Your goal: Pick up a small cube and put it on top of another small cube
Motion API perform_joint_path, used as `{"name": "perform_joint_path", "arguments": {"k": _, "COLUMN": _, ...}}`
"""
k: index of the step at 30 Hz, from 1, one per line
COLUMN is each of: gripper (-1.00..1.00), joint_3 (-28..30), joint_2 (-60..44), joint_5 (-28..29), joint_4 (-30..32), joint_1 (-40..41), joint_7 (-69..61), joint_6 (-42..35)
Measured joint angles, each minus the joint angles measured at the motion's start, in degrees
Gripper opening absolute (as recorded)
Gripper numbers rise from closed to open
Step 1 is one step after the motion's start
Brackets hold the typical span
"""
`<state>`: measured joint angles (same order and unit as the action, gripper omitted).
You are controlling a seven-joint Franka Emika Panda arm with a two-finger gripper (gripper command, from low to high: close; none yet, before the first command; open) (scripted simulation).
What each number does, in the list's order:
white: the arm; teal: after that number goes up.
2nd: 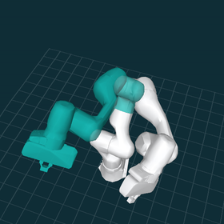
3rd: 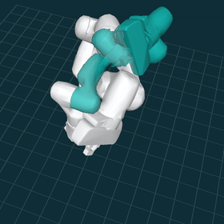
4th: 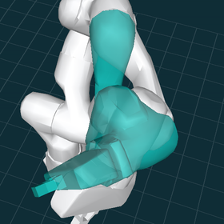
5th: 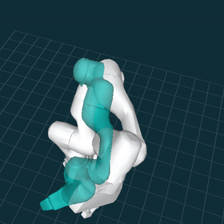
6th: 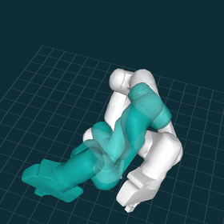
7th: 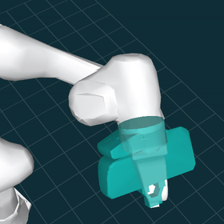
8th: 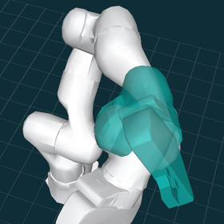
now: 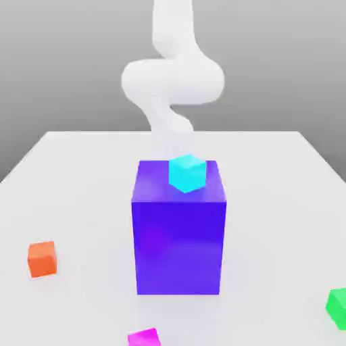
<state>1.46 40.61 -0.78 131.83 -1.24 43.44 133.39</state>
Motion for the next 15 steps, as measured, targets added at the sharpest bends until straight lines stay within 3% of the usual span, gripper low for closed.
{"name": "perform_joint_path", "arguments": {"k": 15, "gripper": 0.0, "joint_3": 6.5, "joint_2": -31.5, "joint_5": -6.3, "joint_4": 0.2, "joint_1": -4.7, "joint_7": -15.7, "joint_6": 9.4}}
